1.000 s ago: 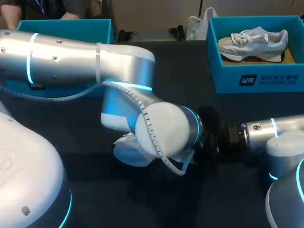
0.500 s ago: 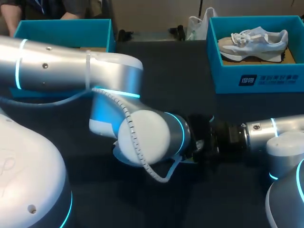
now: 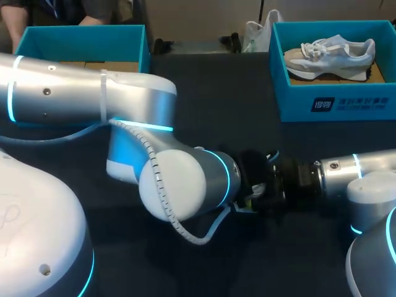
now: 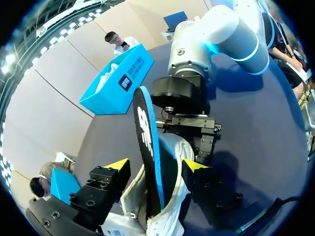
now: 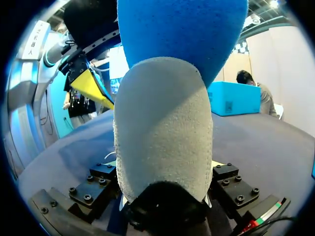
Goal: Take the shoe out of the shoebox, open the shoe tongue, remove and reinsert the insole, then place the shoe into the shoebox
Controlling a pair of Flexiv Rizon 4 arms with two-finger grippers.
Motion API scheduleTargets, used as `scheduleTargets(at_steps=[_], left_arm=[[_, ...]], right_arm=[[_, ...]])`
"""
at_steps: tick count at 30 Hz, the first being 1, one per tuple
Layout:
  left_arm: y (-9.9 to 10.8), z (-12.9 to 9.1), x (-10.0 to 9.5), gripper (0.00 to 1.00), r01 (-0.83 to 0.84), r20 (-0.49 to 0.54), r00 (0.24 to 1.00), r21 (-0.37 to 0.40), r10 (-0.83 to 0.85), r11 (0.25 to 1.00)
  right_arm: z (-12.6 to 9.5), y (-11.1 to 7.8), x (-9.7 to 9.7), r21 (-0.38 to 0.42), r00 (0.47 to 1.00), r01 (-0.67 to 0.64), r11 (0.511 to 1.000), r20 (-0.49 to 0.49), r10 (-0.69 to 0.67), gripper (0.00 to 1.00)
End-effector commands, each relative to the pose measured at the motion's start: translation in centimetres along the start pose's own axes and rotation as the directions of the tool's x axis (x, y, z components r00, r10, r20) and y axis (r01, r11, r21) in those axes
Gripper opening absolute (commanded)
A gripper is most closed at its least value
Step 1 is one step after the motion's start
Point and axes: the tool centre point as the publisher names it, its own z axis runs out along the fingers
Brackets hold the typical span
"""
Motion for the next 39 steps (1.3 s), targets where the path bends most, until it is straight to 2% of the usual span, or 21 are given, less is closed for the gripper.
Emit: scheduleTargets(at_steps=[1, 3, 10, 39], left_arm=[[0.8, -0.6, -0.7, 0.62, 0.000, -0.007, 1.000, 0.024, 0.000, 1.000], [0.9, -0.5, -0.8, 0.52, -0.004, -0.014, 1.000, 0.034, 0.005, 0.999], [1.3, -0.2, -1.0, 0.47, -0.003, -0.030, 1.000, 0.057, 0.004, 0.998], [1.4, 1.0, 0.1, 0.49, -0.031, -0.039, 0.999, 0.101, 0.035, 0.994]], right_arm=[[0.1, 0.1, 0.1, 0.006, 1.000, -0.002, 1.000, -0.001, 0.002, 0.00], [0.1, 0.1, 0.1, 0.006, 1.000, -0.002, 1.000, -0.001, 0.002, 0.00], [0.1, 0.1, 0.1, 0.006, 1.000, -0.002, 1.000, -0.001, 0.002, 0.00], [0.1, 0.1, 0.1, 0.006, 1.000, -0.002, 1.000, -0.001, 0.002, 0.00]])
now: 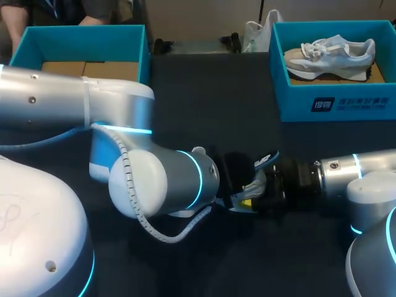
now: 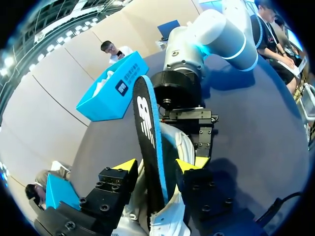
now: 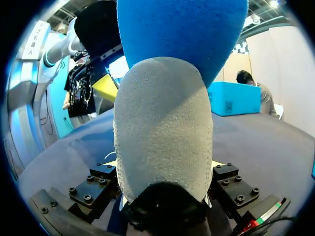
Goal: Take the shoe out of the shoebox, open the shoe tongue, remove and reinsert the insole, then place the shoe into the shoebox
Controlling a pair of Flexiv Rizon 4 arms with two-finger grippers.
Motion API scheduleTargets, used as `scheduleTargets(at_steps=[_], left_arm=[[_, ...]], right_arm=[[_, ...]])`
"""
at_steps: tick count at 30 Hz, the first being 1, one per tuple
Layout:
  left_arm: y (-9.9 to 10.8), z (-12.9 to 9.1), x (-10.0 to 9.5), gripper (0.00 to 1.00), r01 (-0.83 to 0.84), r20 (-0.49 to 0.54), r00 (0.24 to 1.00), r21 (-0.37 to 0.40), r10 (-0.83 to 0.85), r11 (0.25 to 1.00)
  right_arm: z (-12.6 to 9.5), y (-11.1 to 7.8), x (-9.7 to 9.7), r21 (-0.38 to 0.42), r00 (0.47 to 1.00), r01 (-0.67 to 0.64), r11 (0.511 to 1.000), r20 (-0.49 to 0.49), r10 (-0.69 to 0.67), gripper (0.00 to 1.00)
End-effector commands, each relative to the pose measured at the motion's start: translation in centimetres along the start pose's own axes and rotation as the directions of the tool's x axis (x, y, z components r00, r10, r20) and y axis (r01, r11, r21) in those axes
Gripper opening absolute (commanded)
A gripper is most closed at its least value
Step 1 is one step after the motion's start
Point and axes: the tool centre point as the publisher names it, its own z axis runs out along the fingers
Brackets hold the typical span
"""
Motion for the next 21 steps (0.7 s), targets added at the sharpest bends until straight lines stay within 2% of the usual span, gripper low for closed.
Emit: scheduleTargets(at_steps=[1, 8, 12, 21], left_arm=[[-0.1, 0.6, 0.2, 0.49, -0.003, 0.007, 1.000, 0.003, 0.003, 1.000], [-0.1, 1.2, -0.3, 0.46, 0.005, 0.001, 1.000, 0.017, -0.005, 1.000], [0.0, 1.5, -0.6, 0.38, 0.014, -0.003, 1.000, 0.026, -0.014, 1.000], [0.1, 1.9, -0.9, 0.27, 0.016, -0.017, 1.000, 0.042, -0.015, 0.999]], right_arm=[[0.1, 0.1, 0.1, 0.006, 1.000, -0.002, 1.000, -0.001, 0.002, 0.00], [0.1, 0.1, 0.1, 0.006, 1.000, -0.002, 1.000, -0.001, 0.002, 0.00], [0.1, 0.1, 0.1, 0.006, 1.000, -0.002, 1.000, -0.001, 0.002, 0.00], [0.1, 0.1, 0.1, 0.006, 1.000, -0.002, 1.000, -0.001, 0.002, 0.00]])
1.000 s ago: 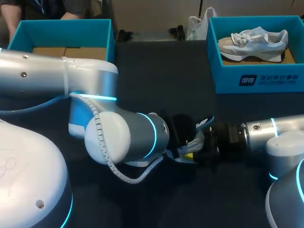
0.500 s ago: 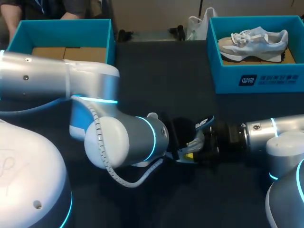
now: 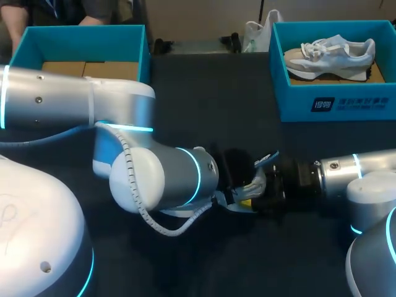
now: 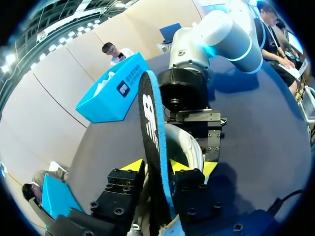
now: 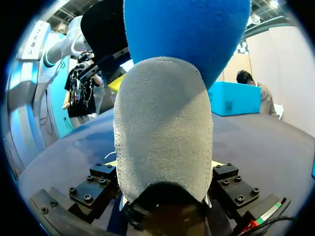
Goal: Take the shoe out of the shoebox, open the shoe tongue, remove and reinsert the insole, then place the shoe into the shoebox
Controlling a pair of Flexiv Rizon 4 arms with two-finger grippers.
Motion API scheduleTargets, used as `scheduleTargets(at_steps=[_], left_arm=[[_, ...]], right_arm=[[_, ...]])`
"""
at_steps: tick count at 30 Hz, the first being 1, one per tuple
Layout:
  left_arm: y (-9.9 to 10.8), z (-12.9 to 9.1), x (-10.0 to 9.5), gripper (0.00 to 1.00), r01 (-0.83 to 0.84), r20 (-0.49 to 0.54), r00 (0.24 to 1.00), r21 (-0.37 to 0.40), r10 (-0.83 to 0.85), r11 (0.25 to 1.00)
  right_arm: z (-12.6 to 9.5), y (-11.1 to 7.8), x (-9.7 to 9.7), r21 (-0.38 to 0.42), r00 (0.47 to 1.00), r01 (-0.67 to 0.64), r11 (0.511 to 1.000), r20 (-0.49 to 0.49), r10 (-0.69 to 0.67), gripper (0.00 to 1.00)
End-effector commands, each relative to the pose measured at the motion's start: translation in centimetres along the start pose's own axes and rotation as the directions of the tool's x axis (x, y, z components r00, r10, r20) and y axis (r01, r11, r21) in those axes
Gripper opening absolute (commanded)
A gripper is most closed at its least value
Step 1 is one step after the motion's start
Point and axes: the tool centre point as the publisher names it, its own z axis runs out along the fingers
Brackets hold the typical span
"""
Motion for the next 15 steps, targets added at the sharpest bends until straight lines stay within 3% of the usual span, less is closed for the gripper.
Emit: scheduleTargets(at_steps=[1, 3, 4, 15], left_arm=[[0.2, 0.3, -0.1, 0.27, -0.003, -0.011, 1.000, 0.007, 0.003, 1.000], [0.1, 0.4, 0.0, 0.18, -0.002, -0.019, 1.000, 0.014, 0.002, 1.000], [0.1, 0.4, 0.0, 0.00, 0.001, -0.022, 1.000, 0.017, -0.001, 1.000], [-1.2, -0.3, -0.4, 0.00, 0.036, -0.076, 0.996, 0.025, -0.034, 0.999]], right_arm=[[0.1, 0.1, 0.1, 0.006, 1.000, -0.002, 1.000, -0.001, 0.002, 0.00], [0.1, 0.1, 0.1, 0.006, 1.000, -0.002, 1.000, -0.001, 0.002, 0.00], [0.1, 0.1, 0.1, 0.006, 1.000, -0.002, 1.000, -0.001, 0.002, 0.00], [0.1, 0.1, 0.1, 0.006, 1.000, -0.002, 1.000, -0.001, 0.002, 0.00]])
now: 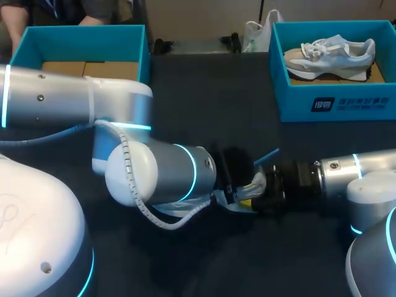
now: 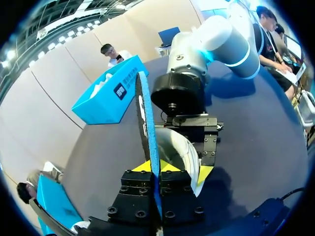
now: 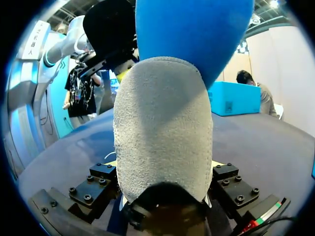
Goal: Take the shoe out of the shoebox, open the shoe tongue, remove and reinsert the insole, then place the shoe into the shoebox
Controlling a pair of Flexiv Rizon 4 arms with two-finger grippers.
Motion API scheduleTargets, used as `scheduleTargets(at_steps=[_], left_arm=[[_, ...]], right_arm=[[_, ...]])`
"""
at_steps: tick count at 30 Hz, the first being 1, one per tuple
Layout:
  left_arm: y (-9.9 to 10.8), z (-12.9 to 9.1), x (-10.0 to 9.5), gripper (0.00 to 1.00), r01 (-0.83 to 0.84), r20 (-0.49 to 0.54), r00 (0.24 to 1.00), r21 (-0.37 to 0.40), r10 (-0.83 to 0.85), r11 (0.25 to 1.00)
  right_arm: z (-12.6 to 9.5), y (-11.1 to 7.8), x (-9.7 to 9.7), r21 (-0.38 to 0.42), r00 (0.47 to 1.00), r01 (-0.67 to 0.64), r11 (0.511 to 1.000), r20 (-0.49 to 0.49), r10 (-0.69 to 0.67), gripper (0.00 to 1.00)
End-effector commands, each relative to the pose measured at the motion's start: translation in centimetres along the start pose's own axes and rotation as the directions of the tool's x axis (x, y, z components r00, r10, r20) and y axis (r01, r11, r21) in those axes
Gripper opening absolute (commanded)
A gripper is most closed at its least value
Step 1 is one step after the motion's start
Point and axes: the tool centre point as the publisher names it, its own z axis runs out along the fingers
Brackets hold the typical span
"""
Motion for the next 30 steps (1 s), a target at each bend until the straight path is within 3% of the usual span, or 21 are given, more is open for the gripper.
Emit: scheduleTargets(at_steps=[1, 16, 22, 30], left_arm=[[-1.2, -0.5, -0.9, 0.00, 0.018, -0.050, 0.999, 0.001, -0.018, 1.000], [-8.4, -3.0, -3.0, 0.00, 0.128, -0.338, 0.934, 0.012, -0.117, 0.992], [-10.7, -5.2, -3.1, 0.00, 0.148, -0.400, 0.909, 0.052, -0.115, 0.988], [-14.6, -10.0, -3.8, 0.00, 0.208, -0.482, 0.868, 0.133, -0.120, 0.969]], right_arm=[[0.1, 0.1, 0.1, 0.006, 1.000, -0.002, 1.000, -0.001, 0.002, 0.00], [0.1, 0.1, 0.1, 0.006, 1.000, -0.002, 1.000, -0.001, 0.002, 0.00], [0.1, 0.1, 0.1, 0.006, 1.000, -0.002, 1.000, -0.001, 0.002, 0.00], [0.1, 0.1, 0.1, 0.006, 1.000, -0.002, 1.000, -0.001, 0.002, 0.00]])
